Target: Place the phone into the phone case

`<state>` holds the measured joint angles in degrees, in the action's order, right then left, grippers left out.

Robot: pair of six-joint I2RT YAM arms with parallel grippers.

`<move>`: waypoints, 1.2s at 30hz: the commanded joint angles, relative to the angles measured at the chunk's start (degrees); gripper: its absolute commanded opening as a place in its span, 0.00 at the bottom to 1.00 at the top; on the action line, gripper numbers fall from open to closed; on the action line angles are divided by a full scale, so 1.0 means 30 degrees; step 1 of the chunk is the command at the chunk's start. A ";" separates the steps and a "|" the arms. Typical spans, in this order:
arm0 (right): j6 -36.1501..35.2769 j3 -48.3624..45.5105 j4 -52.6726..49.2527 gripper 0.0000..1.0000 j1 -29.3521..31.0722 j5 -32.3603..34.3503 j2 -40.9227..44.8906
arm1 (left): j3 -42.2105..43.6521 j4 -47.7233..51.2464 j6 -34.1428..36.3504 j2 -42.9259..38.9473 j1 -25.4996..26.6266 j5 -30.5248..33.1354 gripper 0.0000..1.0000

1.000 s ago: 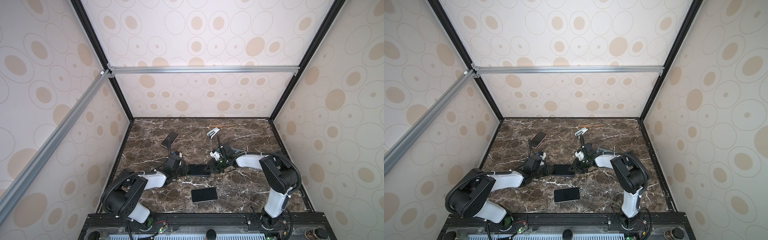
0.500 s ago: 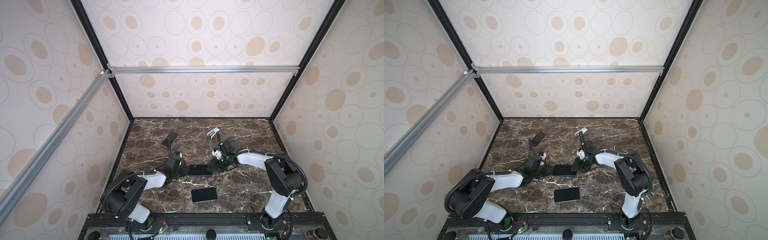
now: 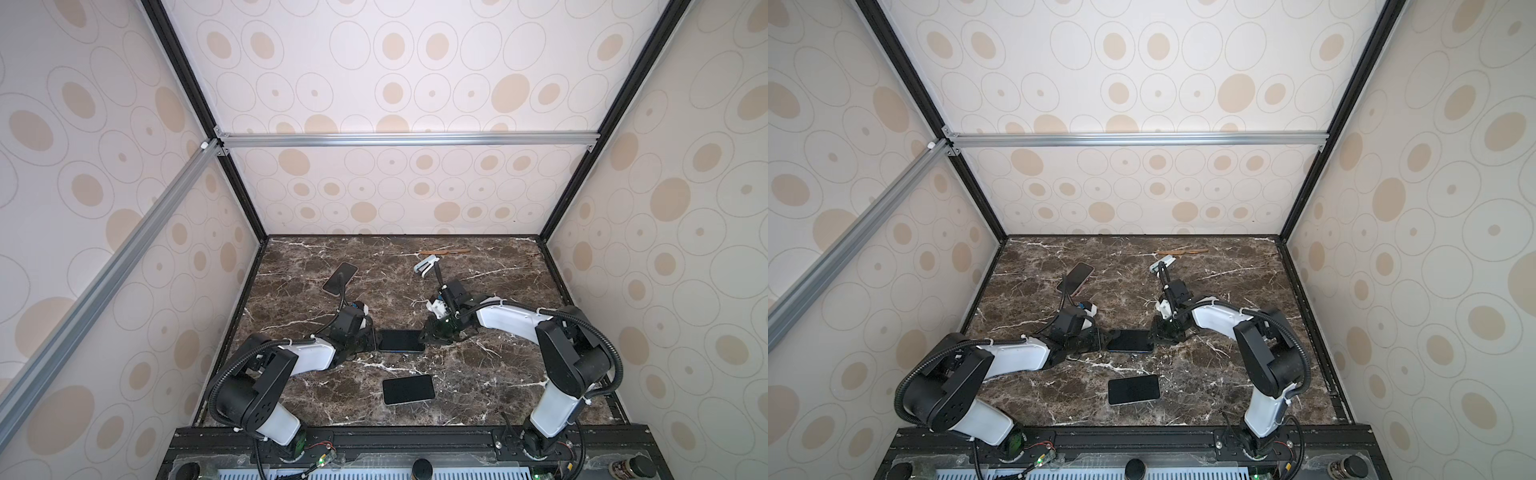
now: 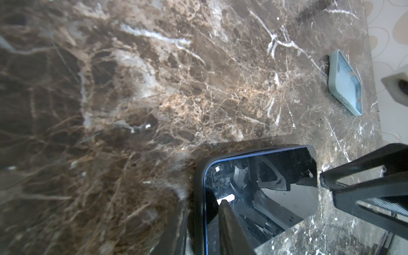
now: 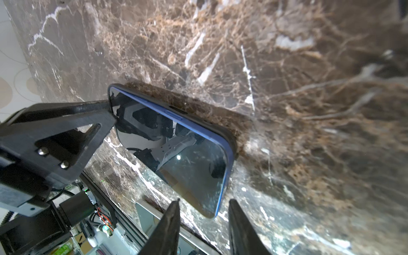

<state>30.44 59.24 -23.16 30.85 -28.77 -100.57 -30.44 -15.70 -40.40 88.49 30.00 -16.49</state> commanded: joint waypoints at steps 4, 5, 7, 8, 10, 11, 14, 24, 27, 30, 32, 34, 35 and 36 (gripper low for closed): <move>0.0020 -0.0237 0.0157 0.26 0.0103 -0.0571 -0.0712 | 0.0314 0.0645 0.0059 0.0518 0.0208 -0.0372 0.22; 0.0019 -0.0255 0.0188 0.26 0.0086 -0.0604 -0.0777 | 0.0397 0.0517 0.0021 0.0609 0.0207 -0.0446 0.22; -0.0011 -0.0293 0.0192 0.25 0.0106 -0.0683 -0.1019 | 0.0568 0.0430 0.0020 0.0808 0.0225 -0.0374 0.22; -0.0029 -0.0289 0.0256 0.25 0.0112 -0.0775 -0.1102 | 0.0642 0.0467 0.0002 0.0919 0.0215 -0.0304 0.22; 0.0066 -0.0395 0.0335 0.24 0.0104 -0.0874 -0.1155 | 0.0833 0.0339 -0.0031 0.1070 0.0255 -0.0334 0.22; 0.0090 -0.0471 0.0426 0.23 0.0110 -0.0911 -0.1107 | 0.0964 0.0206 -0.0109 0.1061 0.0253 -0.0393 0.22; 0.0017 -0.0563 0.0291 0.22 0.0114 -0.0774 -0.0907 | 0.1180 0.0120 -0.0214 0.0980 0.0265 -0.0435 0.21; 0.0051 -0.0696 0.0141 0.18 0.0179 -0.0838 -0.1006 | 0.1481 0.0405 -0.0271 0.0205 0.0279 -0.0508 0.18; 0.0071 -0.0603 -0.0070 0.18 0.0314 -0.0921 -0.1151 | 0.1838 0.0226 -0.0390 -0.0018 0.0294 -0.0714 0.18; -0.0121 -0.0388 -0.0462 0.17 0.0436 -0.0799 -0.1285 | 0.2227 0.0322 -0.0445 -0.0304 0.0397 -0.0883 0.18; -0.0253 -0.0267 -0.0743 0.17 0.0525 -0.0558 -0.1357 | 0.2414 0.0452 -0.0477 -0.0554 0.0479 -0.1059 0.18; -0.0387 -0.0100 -0.1077 0.16 0.0613 -0.0329 -0.1399 | 0.2444 0.0677 -0.0490 -0.0774 0.0572 -0.1199 0.18; -0.0473 -0.0037 -0.1246 0.16 0.0695 -0.0256 -0.1412 | 0.2427 0.0862 -0.0478 -0.0907 0.0599 -0.1216 0.18; -0.0549 0.0083 -0.1441 0.17 0.0676 -0.0247 -0.1391 | 0.2440 0.0936 -0.0492 -0.1033 0.0634 -0.1175 0.18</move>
<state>30.28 58.72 -23.77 31.33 -30.11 -103.00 -24.73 -20.21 -41.19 85.41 30.72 -18.59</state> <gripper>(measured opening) 0.169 0.181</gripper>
